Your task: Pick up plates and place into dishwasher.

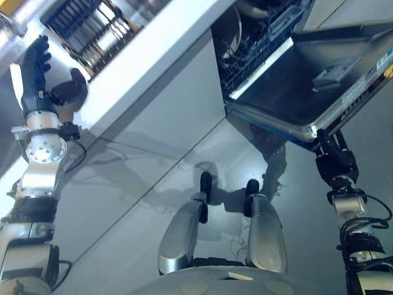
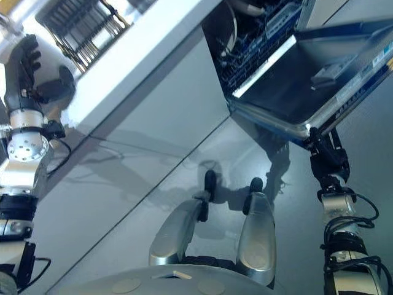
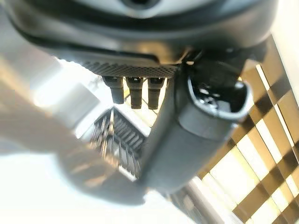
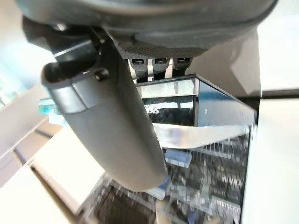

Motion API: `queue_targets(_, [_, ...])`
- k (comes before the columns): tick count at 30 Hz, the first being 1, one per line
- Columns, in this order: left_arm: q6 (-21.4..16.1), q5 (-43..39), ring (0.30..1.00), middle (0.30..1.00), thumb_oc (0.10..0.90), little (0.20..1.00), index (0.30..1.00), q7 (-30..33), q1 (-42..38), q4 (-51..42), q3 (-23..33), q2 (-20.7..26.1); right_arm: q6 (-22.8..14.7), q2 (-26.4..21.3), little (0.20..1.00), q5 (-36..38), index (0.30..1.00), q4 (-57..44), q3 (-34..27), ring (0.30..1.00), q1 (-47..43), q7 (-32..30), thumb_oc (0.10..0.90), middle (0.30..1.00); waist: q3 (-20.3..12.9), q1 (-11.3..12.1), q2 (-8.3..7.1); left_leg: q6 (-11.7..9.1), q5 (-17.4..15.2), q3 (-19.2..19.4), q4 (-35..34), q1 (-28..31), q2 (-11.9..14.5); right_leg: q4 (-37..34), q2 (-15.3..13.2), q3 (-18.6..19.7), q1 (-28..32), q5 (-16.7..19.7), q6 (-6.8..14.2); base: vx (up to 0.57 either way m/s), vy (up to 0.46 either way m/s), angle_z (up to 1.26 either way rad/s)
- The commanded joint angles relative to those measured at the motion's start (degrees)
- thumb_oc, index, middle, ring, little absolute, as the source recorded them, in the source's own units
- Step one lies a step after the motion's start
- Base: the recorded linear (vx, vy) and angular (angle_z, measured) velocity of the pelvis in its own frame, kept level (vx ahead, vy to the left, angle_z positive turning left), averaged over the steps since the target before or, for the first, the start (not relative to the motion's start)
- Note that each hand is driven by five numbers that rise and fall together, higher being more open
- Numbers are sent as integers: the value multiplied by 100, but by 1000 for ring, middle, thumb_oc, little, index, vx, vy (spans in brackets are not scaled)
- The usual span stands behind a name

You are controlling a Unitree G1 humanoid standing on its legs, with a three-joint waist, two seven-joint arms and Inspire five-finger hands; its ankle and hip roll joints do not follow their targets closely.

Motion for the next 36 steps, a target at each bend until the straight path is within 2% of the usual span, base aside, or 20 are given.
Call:
queue_targets(1, [44, 135, 900, 900, 800, 900, 900, -217, -310, -177, -428, 53, 633, 750, 900, -605, 900, -1913, 1520, 900, -2449, 1283, 800, 900, 96, 342, -8, 325, -78, -10, 70, -17, -305, -137, 39, 638, 381, -40, 350, -3, -17, -15])
queue_targets(9, [16, 188, 900, 900, 800, 900, 900, -284, -502, -36, -493, 112, 473, 1135, 900, -756, 900, -2428, 1732, 900, -2714, 1344, 800, 900, 201, 485, -143, 374, -81, -49, 231, -185, -315, -196, 66, 599, 366, 88, 365, 19, -7, -17])
queue_targets(13, [18, 181, 900, 900, 800, 900, 900, -290, -441, -52, -499, 122, 483, 1329, 900, -956, 900, -2832, 1845, 900, -2752, 1445, 800, 900, 202, 576, -226, 405, -156, -101, 281, -144, -335, -274, 53, 560, 476, 110, 389, 86, 21, -1])
queue_targets(18, [32, 186, 900, 900, 800, 900, 900, -332, -432, -29, -537, 127, 445, 1473, 900, -1239, 900, -3045, 1953, 900, -2943, 1287, 800, 900, 184, 666, -291, 429, -178, -121, 250, 6, -362, -462, 30, 530, 703, 188, 430, 63, 34, 21])
queue_targets(24, [-23, 137, 900, 900, 800, 900, 900, -471, -537, 97, -610, 215, 35, 1404, 900, -1419, 900, -2682, 1917, 900, -3246, 381, 800, 900, 73, 773, -352, 453, -216, -117, 257, 121, -379, -654, -23, 482, 890, 310, 493, 62, 22, 54])
queue_targets(27, [-29, 67, 900, 900, 800, 900, 900, -496, -508, 88, -620, 247, -405, 1369, 900, -1680, 900, -2284, 1838, 900, -3245, -606, 800, 900, 0, 794, -381, 470, -251, -87, 214, 221, -385, -785, -28, 510, 982, 378, 531, 63, 49, 17])
queue_targets(30, [-27, -27, 900, 900, 800, 900, 900, -454, -353, -46, -543, 235, -617, 1389, 900, -2079, 900, -2040, 1741, 900, -3023, -1149, 800, 900, -72, 791, -418, 503, -284, -53, 131, 345, -390, -931, -33, 545, 1090, 428, 564, 40, 62, 0])
queue_targets(33, [-76, -78, 900, 900, 800, 900, 900, -413, 51, -313, -379, 121, -771, 1451, 900, -2685, 900, -2086, 1691, 900, -2334, -1451, 800, 900, -220, 735, -509, 535, -306, 6, -61, 556, -374, -1144, -17, 634, 1245, 485, 619, 51, 63, 0])
queue_targets(36, [-121, 28, 900, 900, 800, 900, 900, -435, 607, -690, -141, -141, -851, 1409, 900, -3083, 900, -2069, 1487, 900, -1273, -1339, 800, 900, -476, 648, -628, 547, -300, 51, -370, 888, -357, -1438, 14, 713, 1511, 550, 686, 74, 26, -4])
